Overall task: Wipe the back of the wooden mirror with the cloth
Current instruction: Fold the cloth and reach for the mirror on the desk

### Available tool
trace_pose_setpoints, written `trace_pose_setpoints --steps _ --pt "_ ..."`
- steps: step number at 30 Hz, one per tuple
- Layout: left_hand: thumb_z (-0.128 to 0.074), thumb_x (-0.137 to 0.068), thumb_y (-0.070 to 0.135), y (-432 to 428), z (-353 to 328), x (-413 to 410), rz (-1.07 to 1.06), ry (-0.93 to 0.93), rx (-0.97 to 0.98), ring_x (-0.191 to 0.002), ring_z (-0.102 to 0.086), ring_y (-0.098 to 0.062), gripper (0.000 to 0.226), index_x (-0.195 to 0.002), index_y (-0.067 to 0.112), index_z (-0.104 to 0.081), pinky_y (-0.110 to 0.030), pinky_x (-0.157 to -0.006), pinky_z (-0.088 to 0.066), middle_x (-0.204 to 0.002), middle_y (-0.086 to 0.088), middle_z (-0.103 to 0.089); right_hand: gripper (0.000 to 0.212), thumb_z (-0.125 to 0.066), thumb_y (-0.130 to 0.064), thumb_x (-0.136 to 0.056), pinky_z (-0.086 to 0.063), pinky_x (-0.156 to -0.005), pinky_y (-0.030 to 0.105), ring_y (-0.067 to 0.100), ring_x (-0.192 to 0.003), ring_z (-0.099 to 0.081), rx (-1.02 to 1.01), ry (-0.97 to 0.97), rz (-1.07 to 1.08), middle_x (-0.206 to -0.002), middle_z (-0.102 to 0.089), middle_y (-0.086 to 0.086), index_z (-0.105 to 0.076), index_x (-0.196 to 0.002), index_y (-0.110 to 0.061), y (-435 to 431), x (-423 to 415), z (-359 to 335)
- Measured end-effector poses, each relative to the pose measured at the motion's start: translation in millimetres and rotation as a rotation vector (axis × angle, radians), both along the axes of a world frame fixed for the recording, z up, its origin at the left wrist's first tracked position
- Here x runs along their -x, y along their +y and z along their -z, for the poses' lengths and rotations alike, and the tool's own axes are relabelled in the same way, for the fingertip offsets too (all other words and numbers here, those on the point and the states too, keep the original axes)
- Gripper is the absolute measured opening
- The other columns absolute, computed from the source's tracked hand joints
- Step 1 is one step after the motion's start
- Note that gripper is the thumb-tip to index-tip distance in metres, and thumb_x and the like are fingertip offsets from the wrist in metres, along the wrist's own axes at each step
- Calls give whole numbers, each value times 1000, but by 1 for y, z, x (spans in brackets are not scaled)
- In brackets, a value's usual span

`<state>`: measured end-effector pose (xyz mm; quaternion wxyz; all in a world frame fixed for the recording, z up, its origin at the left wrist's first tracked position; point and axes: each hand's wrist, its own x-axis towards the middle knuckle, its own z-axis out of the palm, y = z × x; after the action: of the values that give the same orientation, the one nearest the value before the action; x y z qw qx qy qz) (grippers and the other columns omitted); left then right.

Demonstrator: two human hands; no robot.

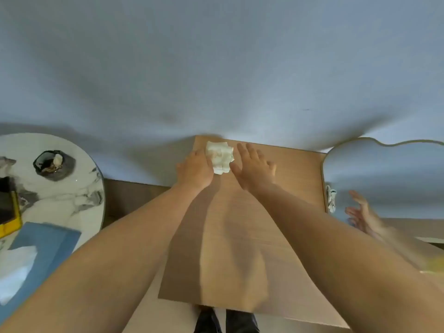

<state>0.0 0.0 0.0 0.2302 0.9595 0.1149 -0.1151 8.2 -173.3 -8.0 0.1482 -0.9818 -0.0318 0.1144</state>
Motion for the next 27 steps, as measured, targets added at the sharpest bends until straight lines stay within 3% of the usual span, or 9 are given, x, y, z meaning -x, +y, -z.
trace_pose_setpoints --steps 6,9,12,15,17,19,22,25,27 --pt "-49 -107 27 -10 42 -48 -308 140 389 -99 -70 -38 35 -122 -1 -63 -46 -79 -61 -118 -21 -71 56 -38 -33 -109 -27 -117 53 21 -157 -17 -61 142 -217 -172 -16 -3 -22 -161 -24 14 -37 42" --pt "-56 -102 21 -17 57 -62 -391 163 370 -84 -67 -33 29 -120 1 -67 -33 -52 -49 -113 -18 -73 50 -41 -17 -107 -31 -115 52 21 -156 -18 -39 181 -259 -172 -15 1 -31 -156 -15 14 -49 59" --pt "-64 -95 10 -22 65 -72 -448 174 373 -88 -68 -32 24 -118 3 -65 -34 -56 -51 -109 -14 -72 53 -43 -9 -103 -31 -115 51 22 -157 -17 -72 192 -255 -172 -15 0 -33 -155 -15 11 -53 69" --pt "-63 -91 4 -26 62 -76 -476 181 480 -87 -66 -30 9 -98 8 -63 -31 -58 -48 -97 -9 -68 48 -41 -14 -106 -29 -117 48 24 -154 -25 -171 191 -195 -170 -24 0 -40 -154 -16 5 -56 67" --pt "-62 -91 5 -31 56 -73 -474 182 595 -89 -64 -27 14 -105 8 -61 -29 -58 -47 -99 -8 -66 44 -41 -17 -107 -29 -117 43 28 -149 -34 -291 185 -118 -165 -35 6 -48 -150 -12 -1 -56 58" --pt "-61 -96 10 -41 45 -63 -459 171 675 -96 -68 -25 24 -119 7 -58 -31 -64 -53 -111 -11 -67 44 -45 -21 -106 -36 -110 36 29 -142 -45 -482 211 38 -158 -47 10 -50 -148 -11 -9 -50 43" --pt "-64 -96 13 -61 23 -40 -466 87 813 -99 -73 -33 10 -105 12 -60 -45 -77 -64 -111 -17 -72 49 -58 -34 -100 -49 -93 29 22 -123 -59 -858 271 322 -144 -59 10 -52 -145 -14 -24 -28 18" --pt "-73 -85 8 -87 -10 -10 -437 74 1007 -93 -74 -35 20 -101 9 -61 -47 -74 -63 -102 -16 -73 73 -73 -49 -87 -54 -102 45 25 -121 -64 -1139 297 559 -139 -60 10 -45 -143 -12 -46 5 -10" --pt "-73 -74 6 -107 -36 14 -404 103 1141 -95 -75 -40 34 -106 3 -63 -55 -78 -64 -103 -21 -73 72 -75 -49 -87 -56 -100 48 33 -116 -69 -1309 322 636 -131 -67 16 -51 -140 -6 -67 32 -33"
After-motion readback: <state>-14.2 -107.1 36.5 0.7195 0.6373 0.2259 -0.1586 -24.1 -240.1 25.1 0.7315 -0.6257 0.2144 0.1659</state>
